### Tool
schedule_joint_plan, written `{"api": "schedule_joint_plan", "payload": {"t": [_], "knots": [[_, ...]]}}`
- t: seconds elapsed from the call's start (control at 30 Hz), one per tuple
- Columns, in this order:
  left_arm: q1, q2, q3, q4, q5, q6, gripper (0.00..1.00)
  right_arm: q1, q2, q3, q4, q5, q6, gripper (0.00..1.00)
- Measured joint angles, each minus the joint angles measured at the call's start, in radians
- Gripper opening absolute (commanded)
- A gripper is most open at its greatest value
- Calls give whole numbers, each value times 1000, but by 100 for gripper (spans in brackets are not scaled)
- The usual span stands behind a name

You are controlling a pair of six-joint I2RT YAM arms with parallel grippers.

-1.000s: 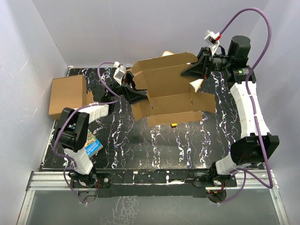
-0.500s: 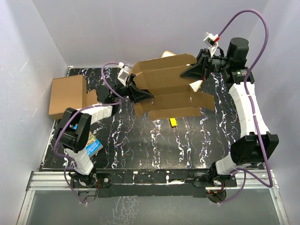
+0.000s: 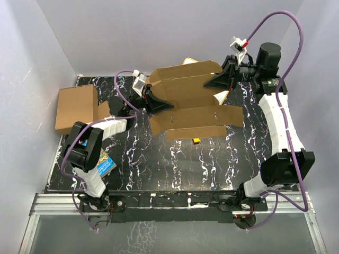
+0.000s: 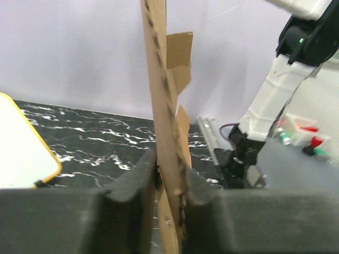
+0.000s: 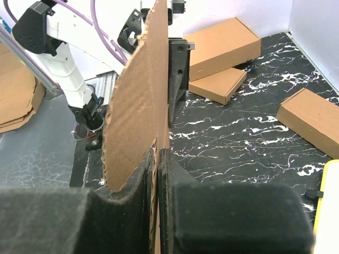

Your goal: Fold the paper box

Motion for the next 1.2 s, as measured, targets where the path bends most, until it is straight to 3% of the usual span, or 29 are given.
{"api": "schedule_joint_plan", "payload": {"t": [0.07,0.17,0.43,0.57,0.67,0.8,0.9,1.03,1.2], "knots": [[6,0,0,3,-6,0,61,-5,-2,-6,5,0,-1,8],[53,-8,-29,8,-38,-36,77,-25,-15,-43,5,4,-15,8],[439,-89,-145,-10,-87,-264,83,-50,-32,-147,-193,95,-281,8],[447,-162,-101,-80,-48,-239,84,-37,-29,-170,-337,159,-439,8],[389,-255,-18,-349,-17,-42,88,-25,-29,-170,-400,187,-519,8],[237,-312,239,-969,-70,432,87,8,-24,-169,-449,219,-584,8],[132,-308,376,-1271,-94,690,86,42,-8,-161,-485,233,-622,8],[109,-288,402,-1476,-93,894,81,65,13,-141,-523,242,-658,8],[107,-211,402,-1601,-76,1009,78,66,16,-124,-542,246,-679,8]]}}
